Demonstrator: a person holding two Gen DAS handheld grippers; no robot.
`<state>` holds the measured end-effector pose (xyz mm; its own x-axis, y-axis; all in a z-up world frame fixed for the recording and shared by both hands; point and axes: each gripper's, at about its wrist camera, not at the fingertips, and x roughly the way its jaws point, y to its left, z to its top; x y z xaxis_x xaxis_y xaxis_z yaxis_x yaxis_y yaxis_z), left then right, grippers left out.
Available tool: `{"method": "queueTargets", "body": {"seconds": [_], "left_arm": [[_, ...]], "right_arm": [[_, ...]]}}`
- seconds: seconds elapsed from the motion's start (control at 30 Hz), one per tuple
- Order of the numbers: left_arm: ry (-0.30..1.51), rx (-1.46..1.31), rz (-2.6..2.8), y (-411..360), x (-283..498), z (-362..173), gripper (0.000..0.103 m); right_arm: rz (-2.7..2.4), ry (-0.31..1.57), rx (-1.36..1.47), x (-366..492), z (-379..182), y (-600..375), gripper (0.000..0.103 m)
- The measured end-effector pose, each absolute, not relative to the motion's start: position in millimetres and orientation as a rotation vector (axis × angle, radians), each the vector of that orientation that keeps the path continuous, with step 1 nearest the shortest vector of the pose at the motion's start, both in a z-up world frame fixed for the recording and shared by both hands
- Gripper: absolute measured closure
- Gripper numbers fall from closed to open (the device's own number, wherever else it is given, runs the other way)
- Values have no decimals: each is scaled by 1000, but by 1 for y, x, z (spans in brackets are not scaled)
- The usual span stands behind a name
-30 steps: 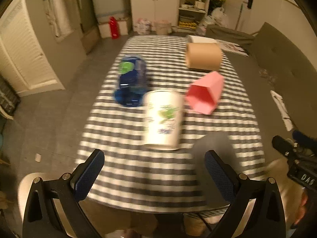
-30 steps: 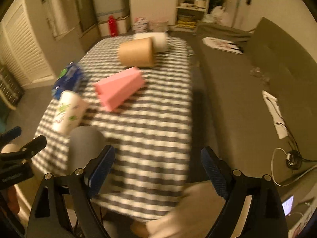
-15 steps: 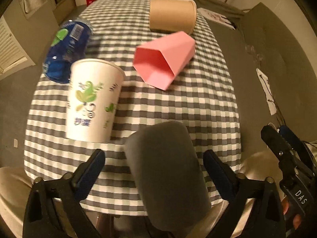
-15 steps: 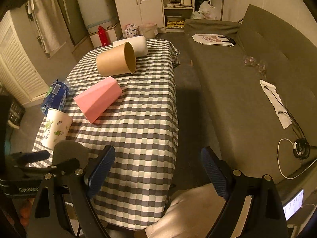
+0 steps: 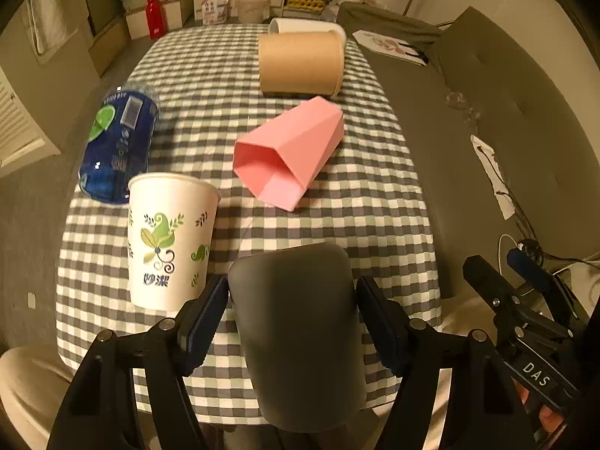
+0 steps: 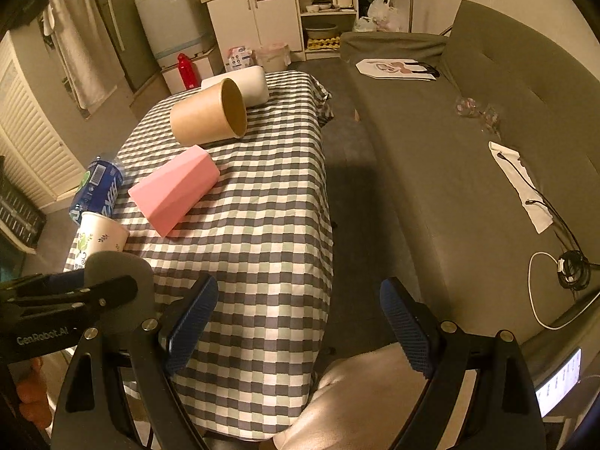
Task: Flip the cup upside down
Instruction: 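Bring the left tool to grasp the gray cup while the right tool releases it, then turn the gray cup with the left tool and lower it base-up onto the table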
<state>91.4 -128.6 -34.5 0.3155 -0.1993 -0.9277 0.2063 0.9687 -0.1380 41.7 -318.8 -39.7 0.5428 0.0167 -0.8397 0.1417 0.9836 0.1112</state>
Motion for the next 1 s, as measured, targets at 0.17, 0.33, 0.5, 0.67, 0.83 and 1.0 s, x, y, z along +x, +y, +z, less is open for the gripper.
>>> {"method": "queueTargets", "body": {"seconds": [0.17, 0.33, 0.5, 0.67, 0.83, 1.0], "left_arm": [[1129, 6, -252, -128, 90, -18, 31], [1056, 47, -257, -128, 83, -8, 32], [1026, 79, -264, -129, 66, -8, 32], [1025, 83, -294, -129, 47, -13, 30], [1072, 64, -320, -132, 47, -37, 26], [1044, 133, -330, -141, 39, -54, 30]], "right_arm": [[-83, 987, 165, 41, -38, -318, 14], [-86, 985, 147, 40, -36, -315, 14], [-88, 978, 130, 40, -34, -313, 14], [-93, 972, 124, 39, -33, -312, 14], [-92, 972, 125, 39, -32, -312, 14], [-94, 974, 127, 38, -32, -313, 14]]}}
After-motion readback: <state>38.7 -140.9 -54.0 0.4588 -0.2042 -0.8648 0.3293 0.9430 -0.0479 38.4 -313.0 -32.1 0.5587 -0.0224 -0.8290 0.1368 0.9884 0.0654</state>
